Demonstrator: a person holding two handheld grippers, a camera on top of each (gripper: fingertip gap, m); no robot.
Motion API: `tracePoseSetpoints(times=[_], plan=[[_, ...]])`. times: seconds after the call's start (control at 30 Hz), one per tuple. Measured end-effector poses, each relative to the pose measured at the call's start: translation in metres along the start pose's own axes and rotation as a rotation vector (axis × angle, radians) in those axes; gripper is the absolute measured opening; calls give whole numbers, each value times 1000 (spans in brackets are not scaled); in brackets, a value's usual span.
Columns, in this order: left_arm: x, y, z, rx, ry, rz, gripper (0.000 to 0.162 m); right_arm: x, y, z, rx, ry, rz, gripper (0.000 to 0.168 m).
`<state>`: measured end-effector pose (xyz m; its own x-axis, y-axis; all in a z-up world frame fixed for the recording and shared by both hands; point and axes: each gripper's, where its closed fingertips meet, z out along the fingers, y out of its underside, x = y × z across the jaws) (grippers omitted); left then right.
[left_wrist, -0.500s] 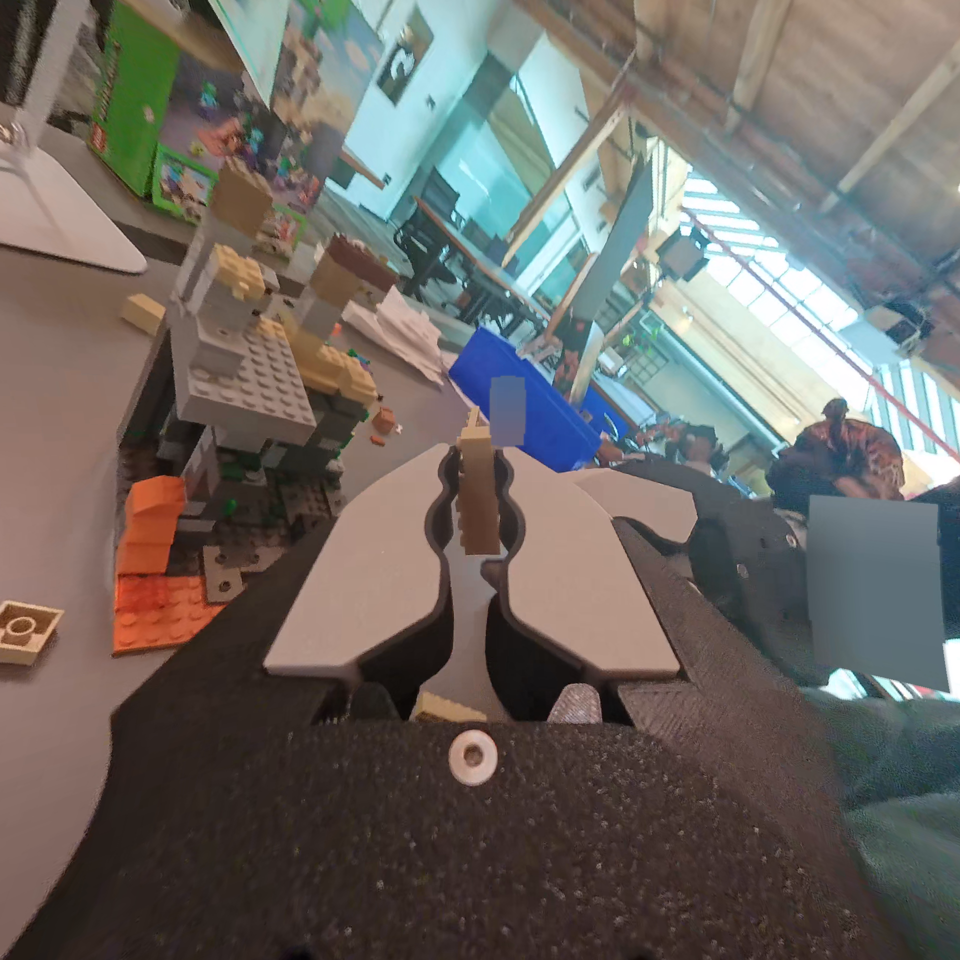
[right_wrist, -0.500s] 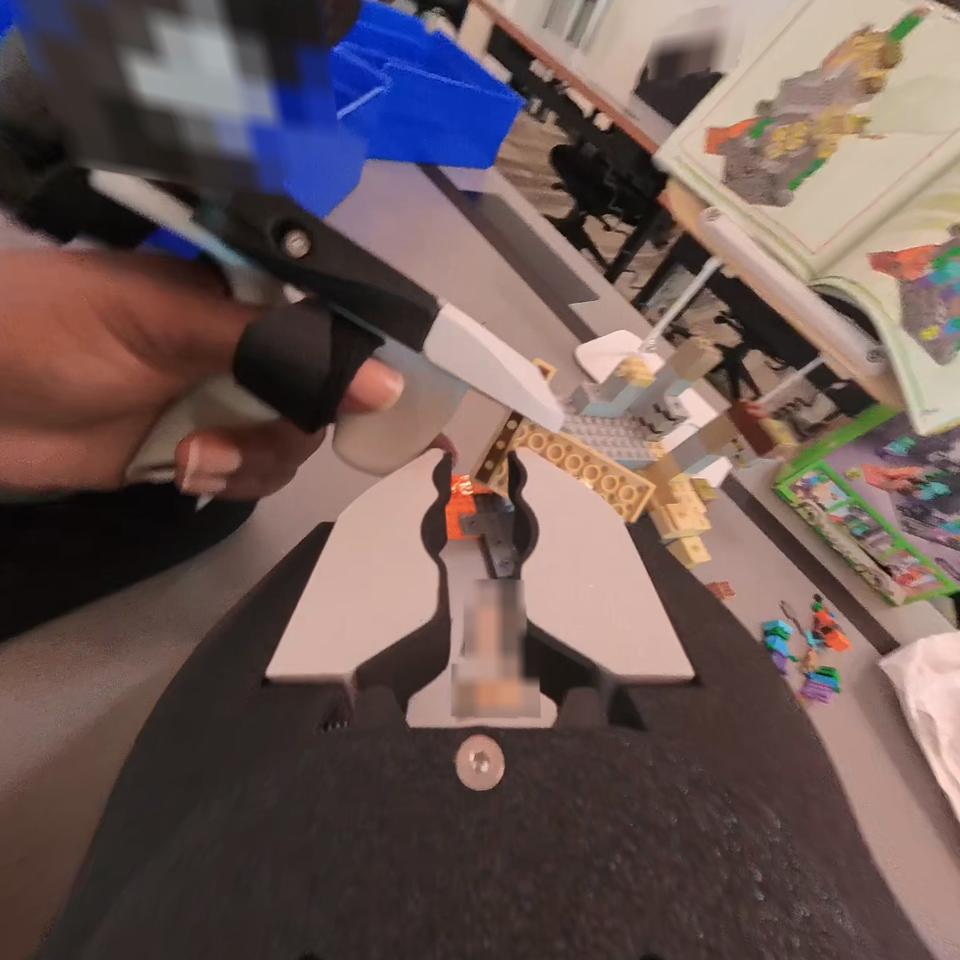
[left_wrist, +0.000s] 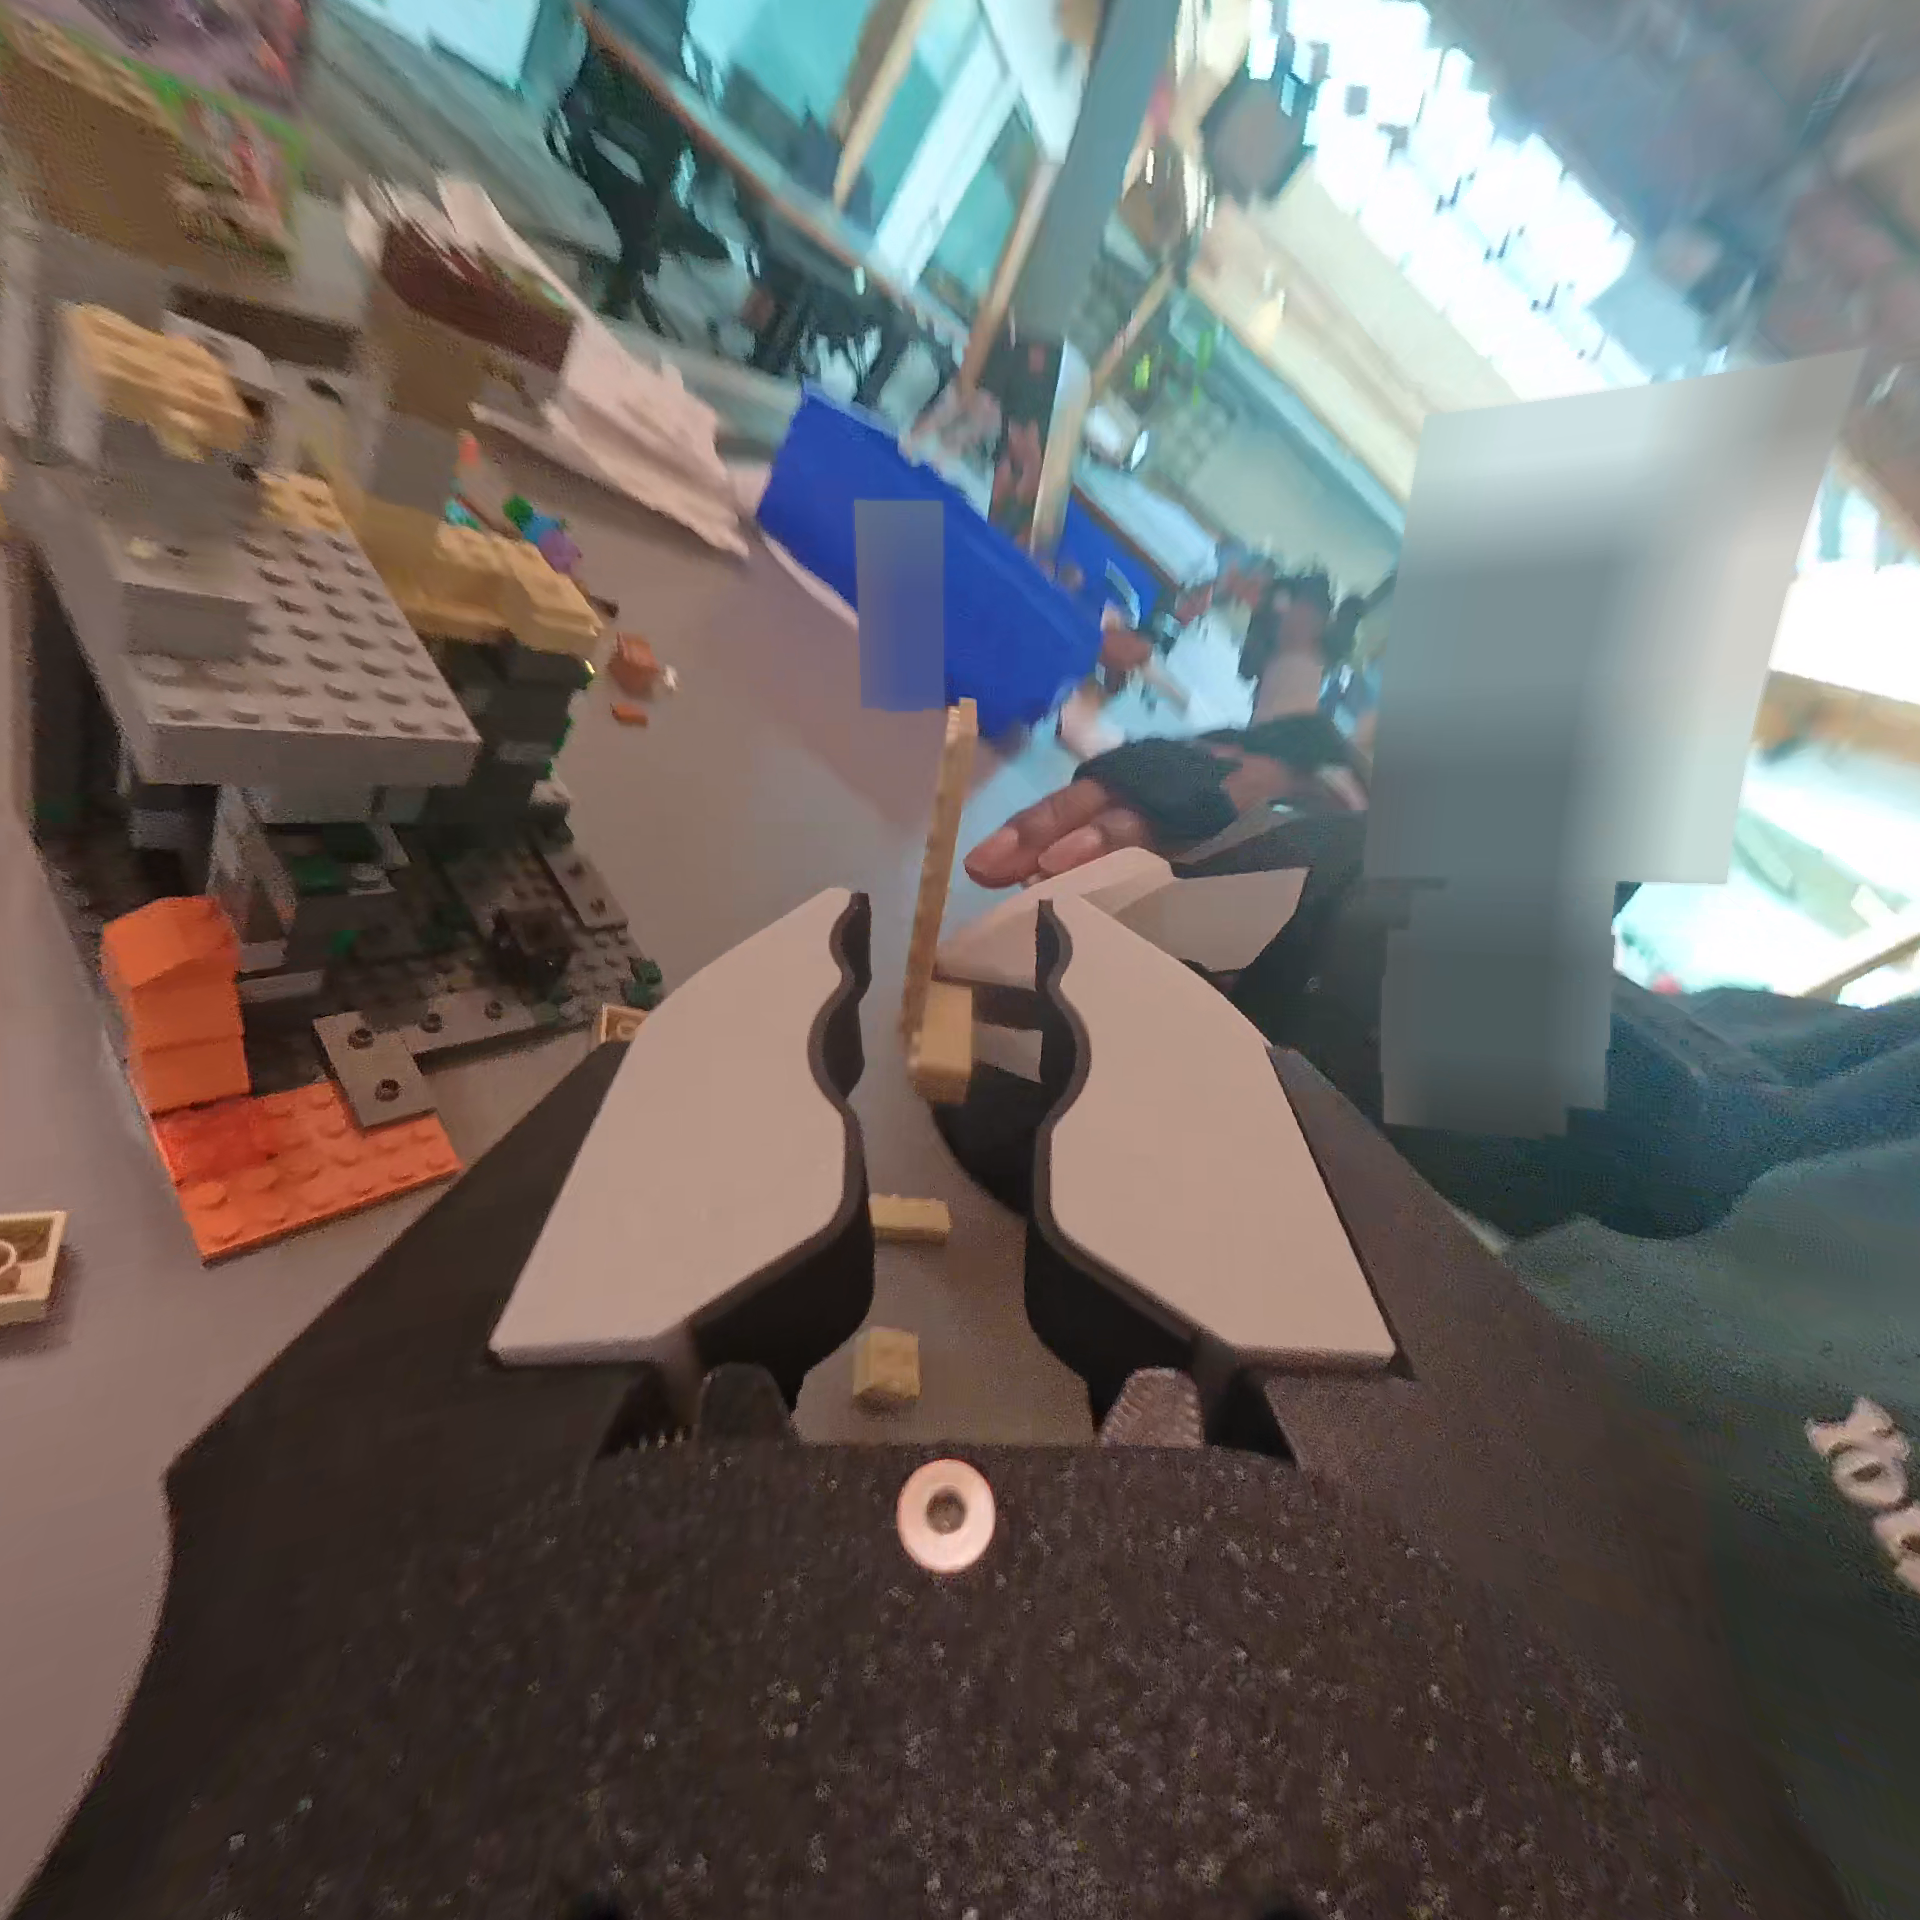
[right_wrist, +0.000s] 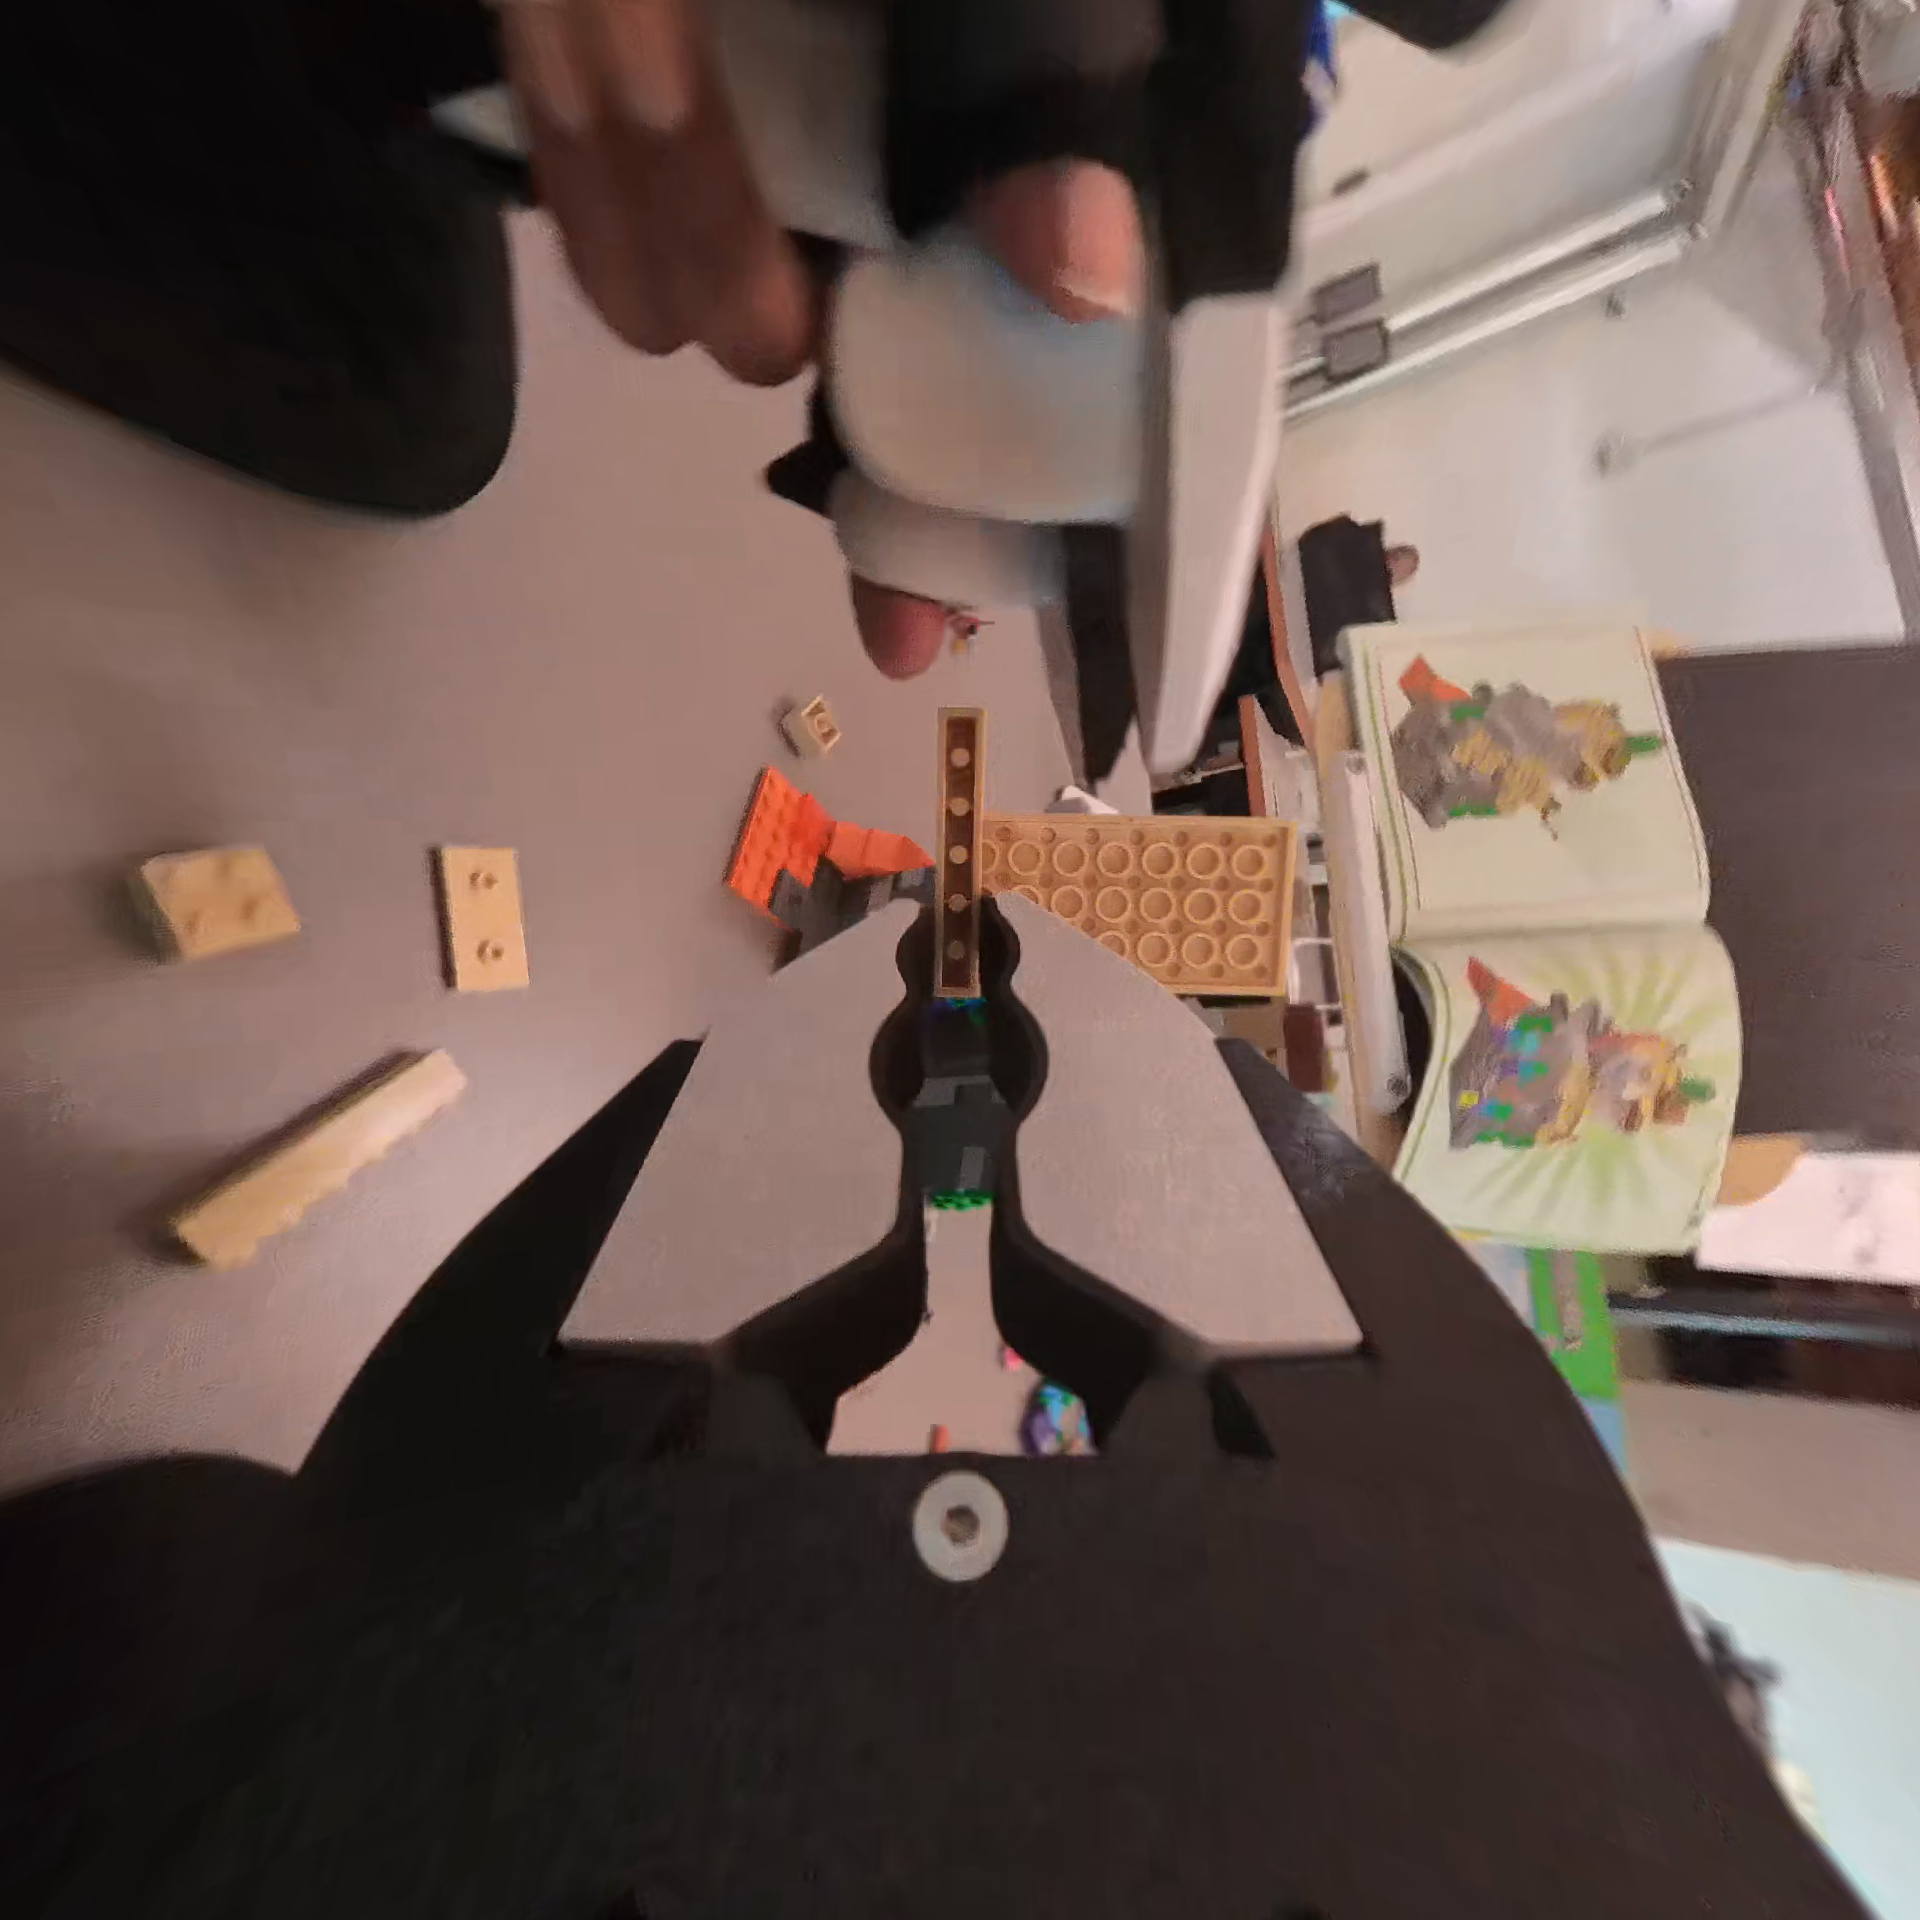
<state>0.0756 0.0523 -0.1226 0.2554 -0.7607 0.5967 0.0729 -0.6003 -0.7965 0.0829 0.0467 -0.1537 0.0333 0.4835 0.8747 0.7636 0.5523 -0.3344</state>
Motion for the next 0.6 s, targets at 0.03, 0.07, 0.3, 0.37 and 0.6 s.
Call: tracePoseSetpoints(times=[0.03, 0.07, 0.3, 0.37, 0.6], plan=[[0, 7, 5, -57, -3, 34, 30, -5, -2, 0, 1, -27, -49, 8], [1, 13, 10, -112, 0, 64, 28, -9, -5, -1, 8, -47, -86, 8], [0, 13, 23, -122, 58, -7, 5, -6, -9, -9, 30, 6, -241, 8], [-15, 3, 18, -44, 43, -112, 5, -8, -17, -15, 73, 66, -263, 7], [-16, 1, 11, -7, 83, -152, 5, -38, 10, -15, 9, -13, -122, 7]])
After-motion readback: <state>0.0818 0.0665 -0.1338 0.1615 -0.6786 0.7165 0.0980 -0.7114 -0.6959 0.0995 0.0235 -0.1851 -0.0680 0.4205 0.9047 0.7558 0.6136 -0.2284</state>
